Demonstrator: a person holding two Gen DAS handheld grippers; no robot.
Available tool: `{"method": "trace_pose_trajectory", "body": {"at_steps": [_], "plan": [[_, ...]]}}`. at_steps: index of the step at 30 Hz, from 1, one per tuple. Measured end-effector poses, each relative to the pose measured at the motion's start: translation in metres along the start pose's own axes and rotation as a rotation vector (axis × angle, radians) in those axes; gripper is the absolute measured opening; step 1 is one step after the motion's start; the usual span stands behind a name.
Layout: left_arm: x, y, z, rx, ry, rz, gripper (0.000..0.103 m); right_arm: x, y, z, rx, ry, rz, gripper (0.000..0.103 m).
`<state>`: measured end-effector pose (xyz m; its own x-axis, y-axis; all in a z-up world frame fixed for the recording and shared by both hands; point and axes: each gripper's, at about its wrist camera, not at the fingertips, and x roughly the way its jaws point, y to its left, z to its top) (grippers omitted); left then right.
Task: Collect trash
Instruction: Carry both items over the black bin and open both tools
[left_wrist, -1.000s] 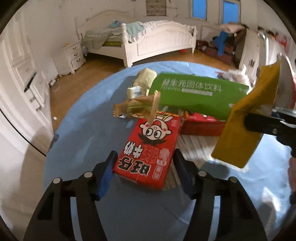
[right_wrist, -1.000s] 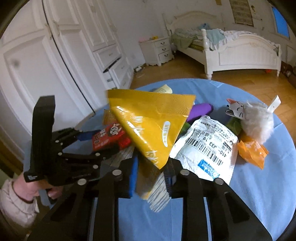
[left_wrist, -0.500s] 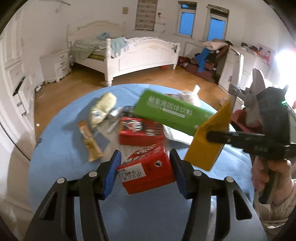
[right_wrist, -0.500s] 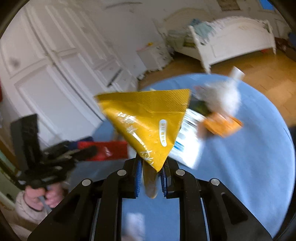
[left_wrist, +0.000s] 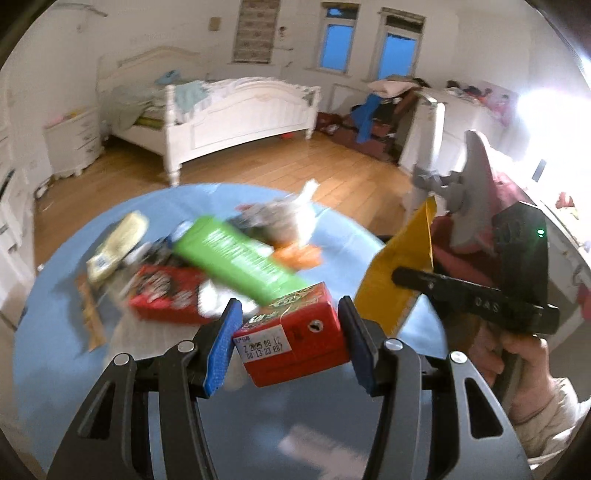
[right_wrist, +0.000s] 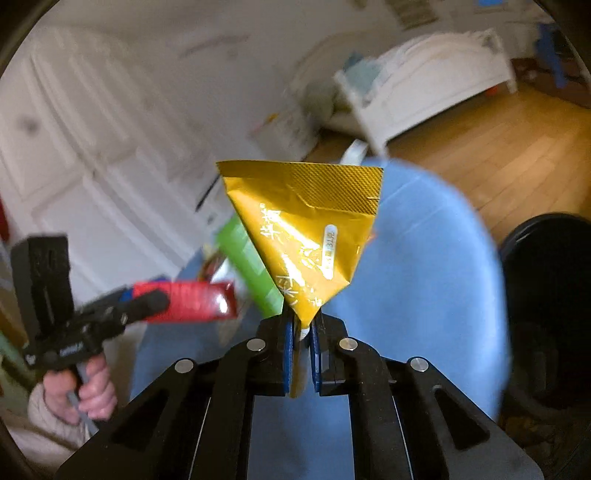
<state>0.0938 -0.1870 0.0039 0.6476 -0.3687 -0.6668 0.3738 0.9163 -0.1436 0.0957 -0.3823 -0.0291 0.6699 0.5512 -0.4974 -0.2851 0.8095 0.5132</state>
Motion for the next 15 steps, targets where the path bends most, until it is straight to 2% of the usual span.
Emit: {"method": "trace_pose_trajectory", "body": {"at_steps": [3, 6, 9, 15], "plan": [[0.018, -0.025, 0.018, 0.006, -0.007, -0.078, 0.053, -0.031, -0.031, 0.013, 0.048, -0.114, -0.094, 0.009], [0.046, -0.055, 0.034, 0.01, -0.007, -0.162, 0.053, -0.049, -0.06, 0.015, 0.095, -0.156, -0.166, 0.009], [0.084, -0.09, 0.045, 0.024, 0.022, -0.246, 0.053, -0.066, -0.095, 0.013, 0.145, -0.176, -0.255, 0.009], [0.158, -0.14, 0.054, 0.053, 0.113, -0.307, 0.053, -0.075, -0.15, 0.005, 0.224, -0.17, -0.372, 0.009]]}}
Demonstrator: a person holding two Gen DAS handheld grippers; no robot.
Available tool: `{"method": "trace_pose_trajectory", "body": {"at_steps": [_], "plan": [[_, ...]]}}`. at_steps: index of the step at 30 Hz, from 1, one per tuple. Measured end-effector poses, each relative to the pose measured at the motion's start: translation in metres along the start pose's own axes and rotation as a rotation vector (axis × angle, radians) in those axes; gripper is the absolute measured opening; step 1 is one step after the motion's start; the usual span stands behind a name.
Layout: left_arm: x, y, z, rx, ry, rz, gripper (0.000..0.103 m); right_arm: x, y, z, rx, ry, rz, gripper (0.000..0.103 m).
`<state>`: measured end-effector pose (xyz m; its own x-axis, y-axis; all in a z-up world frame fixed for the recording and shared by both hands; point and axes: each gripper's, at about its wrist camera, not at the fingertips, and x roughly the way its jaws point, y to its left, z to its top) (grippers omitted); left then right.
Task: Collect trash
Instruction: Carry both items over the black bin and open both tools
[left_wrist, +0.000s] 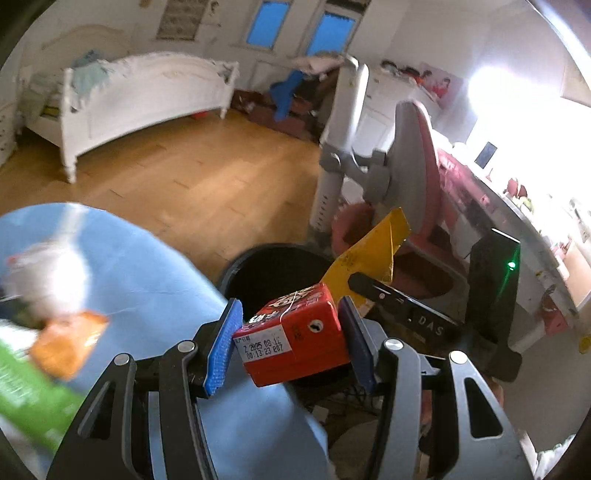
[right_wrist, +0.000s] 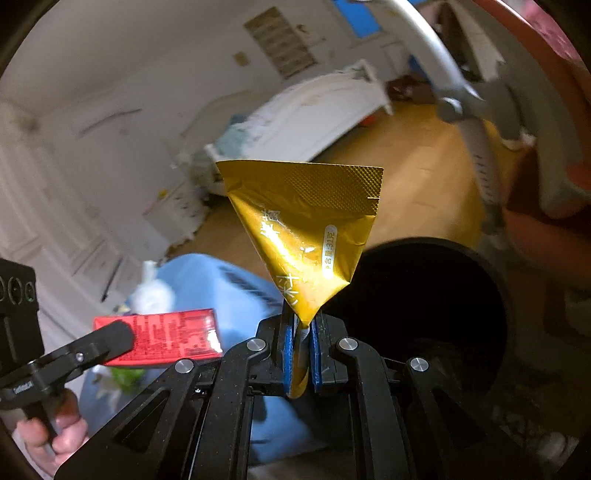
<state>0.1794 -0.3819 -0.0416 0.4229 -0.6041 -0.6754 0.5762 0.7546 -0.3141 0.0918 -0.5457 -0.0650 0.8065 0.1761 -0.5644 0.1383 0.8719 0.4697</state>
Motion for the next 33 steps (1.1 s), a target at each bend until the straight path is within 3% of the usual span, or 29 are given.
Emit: {"method": "trace_pose_trajectory", "body": {"at_steps": [6, 18, 20, 22, 24, 26, 33], "plan": [[0.05, -0.013, 0.005, 0.007, 0.074, -0.01, 0.053, 0.014, -0.047, -0.015, 0.049, 0.048, -0.049, 0.009], [0.082, -0.02, 0.008, 0.02, 0.134, 0.022, 0.054, 0.044, -0.056, -0.016, 0.092, 0.113, -0.074, 0.009], [0.084, -0.022, 0.009, 0.032, 0.144, 0.034, 0.055, 0.044, -0.057, -0.017, 0.088, 0.122, -0.082, 0.024], [0.089, -0.026, 0.01, 0.042, 0.155, 0.042, 0.056, 0.042, -0.057, -0.017, 0.088, 0.108, -0.088, 0.062], [0.088, -0.028, 0.009, 0.045, 0.161, 0.038, 0.063, 0.035, -0.055, -0.017, 0.099, 0.08, -0.083, 0.074], [0.081, -0.029, 0.008, 0.04, 0.141, 0.043, 0.072, 0.03, -0.052, -0.016, 0.093, 0.073, -0.089, 0.074], [0.032, -0.023, 0.001, 0.009, 0.048, 0.036, 0.082, 0.015, -0.029, -0.014, 0.067, 0.042, -0.077, 0.075]]}}
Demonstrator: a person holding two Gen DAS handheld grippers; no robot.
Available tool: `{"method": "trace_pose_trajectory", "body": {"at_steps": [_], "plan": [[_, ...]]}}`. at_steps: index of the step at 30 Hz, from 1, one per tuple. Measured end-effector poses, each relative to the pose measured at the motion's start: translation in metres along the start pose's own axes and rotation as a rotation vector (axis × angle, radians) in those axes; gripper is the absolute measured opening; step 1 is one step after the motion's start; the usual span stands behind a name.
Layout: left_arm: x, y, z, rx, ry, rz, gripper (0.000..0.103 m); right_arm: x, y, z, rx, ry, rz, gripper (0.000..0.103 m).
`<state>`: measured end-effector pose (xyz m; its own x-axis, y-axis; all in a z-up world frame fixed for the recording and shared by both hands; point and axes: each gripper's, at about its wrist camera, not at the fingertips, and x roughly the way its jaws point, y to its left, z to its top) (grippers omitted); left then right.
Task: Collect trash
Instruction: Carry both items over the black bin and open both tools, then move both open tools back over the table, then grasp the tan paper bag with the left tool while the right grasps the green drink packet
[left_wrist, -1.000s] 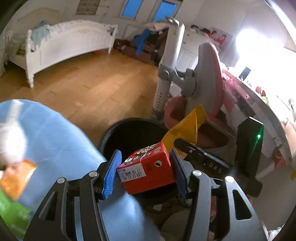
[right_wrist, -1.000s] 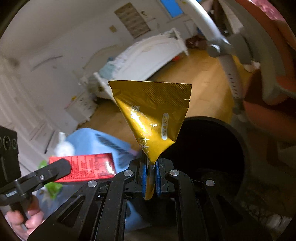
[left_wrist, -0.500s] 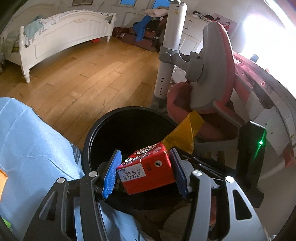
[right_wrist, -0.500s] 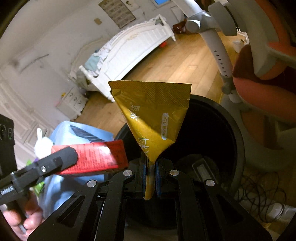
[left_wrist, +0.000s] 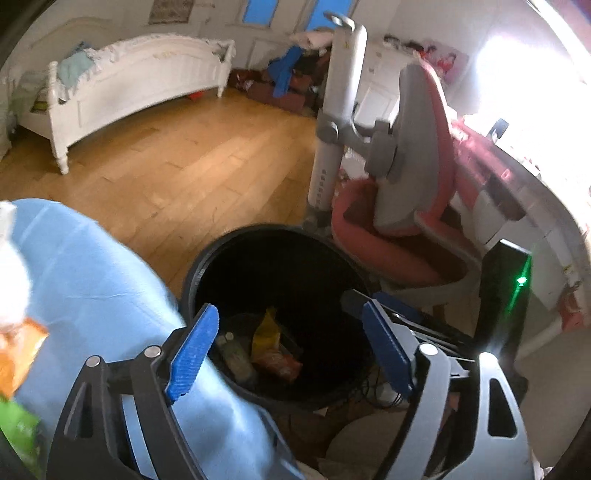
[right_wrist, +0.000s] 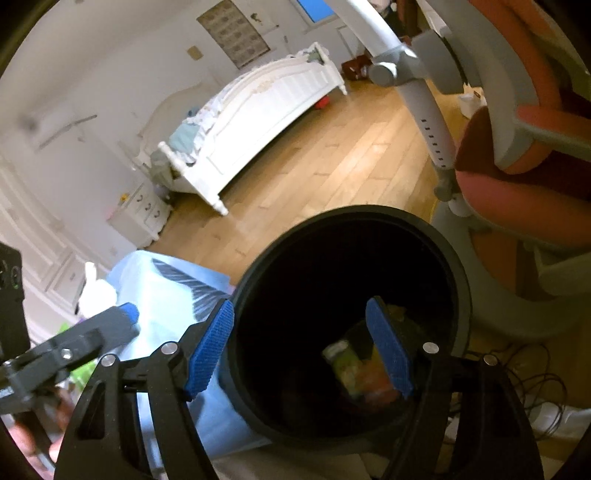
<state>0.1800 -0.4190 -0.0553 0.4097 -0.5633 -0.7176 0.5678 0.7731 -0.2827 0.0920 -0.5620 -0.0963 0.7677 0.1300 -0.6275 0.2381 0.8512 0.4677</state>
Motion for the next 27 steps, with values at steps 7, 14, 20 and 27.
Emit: {"method": "trace_pose_trajectory", "body": {"at_steps": [7, 14, 20, 27], "plan": [[-0.087, 0.053, -0.032, -0.124, -0.15, 0.125, 0.09, 0.006, 0.061, -0.002, -0.106, 0.03, 0.081, 0.078], [-0.178, 0.151, -0.076, -0.328, -0.266, 0.303, 0.09, 0.022, 0.167, -0.009, -0.315, 0.103, 0.24, 0.082], [-0.234, 0.244, -0.092, -0.432, -0.288, 0.464, 0.09, 0.042, 0.28, -0.039, -0.571, 0.194, 0.386, 0.084], [-0.225, 0.325, -0.067, -0.317, -0.171, 0.521, 0.09, 0.083, 0.368, -0.065, -0.794, 0.275, 0.413, 0.084]]}}
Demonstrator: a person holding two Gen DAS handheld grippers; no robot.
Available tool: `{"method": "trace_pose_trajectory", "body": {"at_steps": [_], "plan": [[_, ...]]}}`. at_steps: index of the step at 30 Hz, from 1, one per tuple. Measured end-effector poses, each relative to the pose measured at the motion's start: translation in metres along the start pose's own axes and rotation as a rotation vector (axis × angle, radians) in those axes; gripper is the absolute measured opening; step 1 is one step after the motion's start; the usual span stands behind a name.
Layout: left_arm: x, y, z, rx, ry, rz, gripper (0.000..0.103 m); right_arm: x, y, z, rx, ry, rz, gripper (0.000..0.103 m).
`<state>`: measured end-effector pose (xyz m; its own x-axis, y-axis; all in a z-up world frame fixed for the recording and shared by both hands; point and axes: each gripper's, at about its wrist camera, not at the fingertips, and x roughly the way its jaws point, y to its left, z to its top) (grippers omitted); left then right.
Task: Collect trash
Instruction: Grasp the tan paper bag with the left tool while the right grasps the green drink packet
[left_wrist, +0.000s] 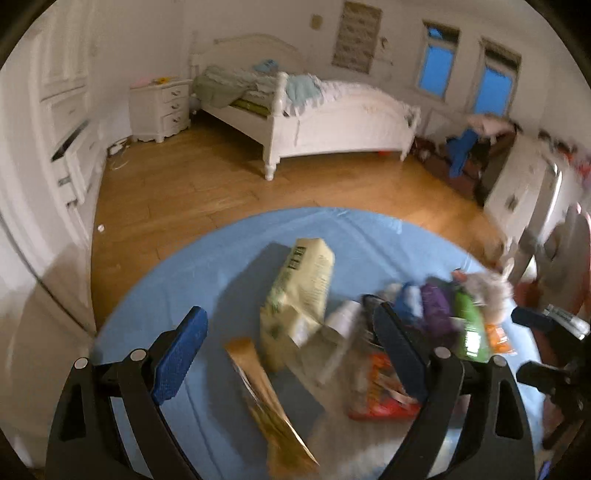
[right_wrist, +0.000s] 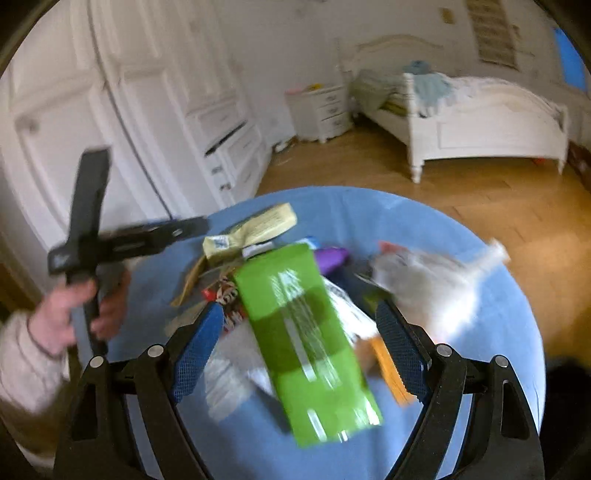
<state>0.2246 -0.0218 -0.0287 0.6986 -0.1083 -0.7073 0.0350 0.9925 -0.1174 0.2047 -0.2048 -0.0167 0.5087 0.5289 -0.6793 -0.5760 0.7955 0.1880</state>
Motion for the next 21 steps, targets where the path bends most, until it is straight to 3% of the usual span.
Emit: {"method": "trace_pose_trajectory", "body": {"at_steps": [4, 7, 8, 9, 10, 12, 15, 16, 21], "plan": [[0.034, 0.006, 0.016, 0.085, 0.066, -0.045, 0.09, 0.026, 0.01, 0.007, -0.051, 0.068, -0.004, 0.084], [0.053, 0.003, 0.015, 0.117, 0.124, -0.032, 0.089, 0.04, 0.009, 0.01, -0.066, 0.098, -0.017, 0.084], [0.059, 0.003, 0.015, 0.124, 0.138, -0.033, 0.083, 0.041, 0.008, 0.008, -0.067, 0.106, -0.02, 0.081], [0.065, 0.003, 0.014, 0.131, 0.155, -0.043, 0.076, 0.042, 0.006, 0.006, -0.067, 0.114, -0.024, 0.071], [0.068, 0.005, 0.012, 0.126, 0.174, -0.05, 0.063, 0.043, 0.004, 0.006, -0.065, 0.119, -0.039, 0.065], [0.067, 0.008, 0.012, 0.108, 0.162, -0.059, 0.049, 0.043, 0.0, 0.005, -0.049, 0.11, -0.034, 0.062], [0.06, 0.013, 0.012, 0.044, 0.14, -0.089, 0.048, 0.033, -0.008, 0.003, 0.002, 0.08, 0.004, 0.053], [0.054, 0.013, 0.011, 0.032, 0.123, -0.093, 0.042, 0.028, -0.01, 0.002, 0.012, 0.071, 0.01, 0.05], [0.018, 0.004, 0.011, -0.007, 0.03, -0.108, 0.042, 0.001, -0.014, -0.001, 0.062, 0.007, 0.041, 0.042]]}}
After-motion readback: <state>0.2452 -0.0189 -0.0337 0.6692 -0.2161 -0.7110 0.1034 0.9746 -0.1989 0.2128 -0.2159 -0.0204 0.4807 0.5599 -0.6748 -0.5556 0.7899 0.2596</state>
